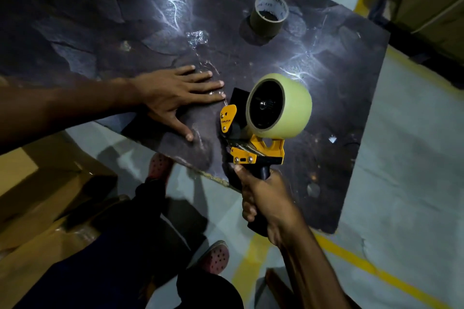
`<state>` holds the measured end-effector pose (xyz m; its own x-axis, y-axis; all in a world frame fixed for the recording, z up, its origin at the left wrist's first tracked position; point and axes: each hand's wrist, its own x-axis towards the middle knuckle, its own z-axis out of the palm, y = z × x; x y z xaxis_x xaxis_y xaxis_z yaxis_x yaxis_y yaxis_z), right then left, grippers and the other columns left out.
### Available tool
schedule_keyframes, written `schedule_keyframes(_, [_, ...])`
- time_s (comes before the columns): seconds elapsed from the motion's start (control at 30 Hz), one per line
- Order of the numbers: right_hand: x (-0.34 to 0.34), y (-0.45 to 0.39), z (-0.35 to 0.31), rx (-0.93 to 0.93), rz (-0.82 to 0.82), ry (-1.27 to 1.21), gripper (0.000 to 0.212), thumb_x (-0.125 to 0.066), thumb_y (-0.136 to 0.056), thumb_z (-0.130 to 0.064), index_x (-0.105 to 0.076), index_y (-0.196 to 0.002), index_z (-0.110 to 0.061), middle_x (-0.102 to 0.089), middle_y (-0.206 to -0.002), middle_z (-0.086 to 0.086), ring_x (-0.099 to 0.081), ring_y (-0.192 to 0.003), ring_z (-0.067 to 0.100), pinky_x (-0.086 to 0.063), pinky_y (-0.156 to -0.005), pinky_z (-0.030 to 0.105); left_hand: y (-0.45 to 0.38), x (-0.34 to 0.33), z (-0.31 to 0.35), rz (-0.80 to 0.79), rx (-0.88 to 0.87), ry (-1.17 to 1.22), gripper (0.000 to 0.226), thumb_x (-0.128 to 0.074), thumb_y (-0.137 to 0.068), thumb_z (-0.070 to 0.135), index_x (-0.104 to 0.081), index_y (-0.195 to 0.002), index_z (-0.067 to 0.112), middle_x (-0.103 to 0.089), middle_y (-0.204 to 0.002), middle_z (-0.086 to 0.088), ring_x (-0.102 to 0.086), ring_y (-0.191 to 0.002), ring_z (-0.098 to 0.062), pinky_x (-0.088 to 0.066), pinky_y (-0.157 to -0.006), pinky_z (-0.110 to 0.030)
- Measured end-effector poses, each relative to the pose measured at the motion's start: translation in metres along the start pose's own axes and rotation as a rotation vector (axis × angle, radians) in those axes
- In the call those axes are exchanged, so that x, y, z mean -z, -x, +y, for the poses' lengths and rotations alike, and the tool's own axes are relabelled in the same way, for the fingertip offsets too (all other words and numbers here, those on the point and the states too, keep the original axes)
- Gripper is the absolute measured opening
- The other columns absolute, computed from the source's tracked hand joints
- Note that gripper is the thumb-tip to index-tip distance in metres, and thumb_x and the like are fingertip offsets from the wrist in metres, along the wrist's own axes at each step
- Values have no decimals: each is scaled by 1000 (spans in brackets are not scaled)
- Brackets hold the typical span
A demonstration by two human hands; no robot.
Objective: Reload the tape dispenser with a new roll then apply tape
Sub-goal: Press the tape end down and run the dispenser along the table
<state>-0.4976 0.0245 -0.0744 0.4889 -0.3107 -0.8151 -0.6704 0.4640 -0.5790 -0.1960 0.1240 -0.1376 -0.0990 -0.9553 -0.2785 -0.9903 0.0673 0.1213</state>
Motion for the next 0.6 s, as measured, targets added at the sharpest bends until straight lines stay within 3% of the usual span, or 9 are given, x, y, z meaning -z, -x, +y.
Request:
schedule_keyframes(0.1, [3,9,9,-9,29,-5,35,-62,-106,-21,-49,-75,-15,-30,-46,-4,-24,-36,15,-21,-44,29,2,-4,19,20,-50,4,117,-21,-69,109,18,-161,47,3,-178,2,-4,-165,-31,-11,-132,-57])
schedule_keyframes(0.2, [7,16,16,-12,38,-12,32,-62,-107,-20,-48,-78,-14,-29,-47,-3,-24,-36,16,-21,-44,29,3,-8,39,27,-54,-8,123,-22,-70,108,5,-166,35,1,-176,2,-8,-165,-32,-14,-132,-59])
schedule_keyframes(0.47, [20,37,37,-11,50,-22,24,-63,-106,-19,-48,-89,-10,-29,-47,-1,-24,-37,17,-23,-44,29,8,-8,70,3,-33,-12,128,-21,-69,109,-3,-169,30,2,-179,2,-4,-166,-28,-11,-132,-54])
schedule_keyframes(0.6, [22,43,45,-19,40,10,32,-62,-106,-18,-48,-78,-13,-29,-48,-1,-23,-36,17,-22,-44,28,9,-11,87,36,-71,-26,128,-19,-70,108,-16,-167,24,2,-172,2,-11,-164,-33,-16,-132,-60])
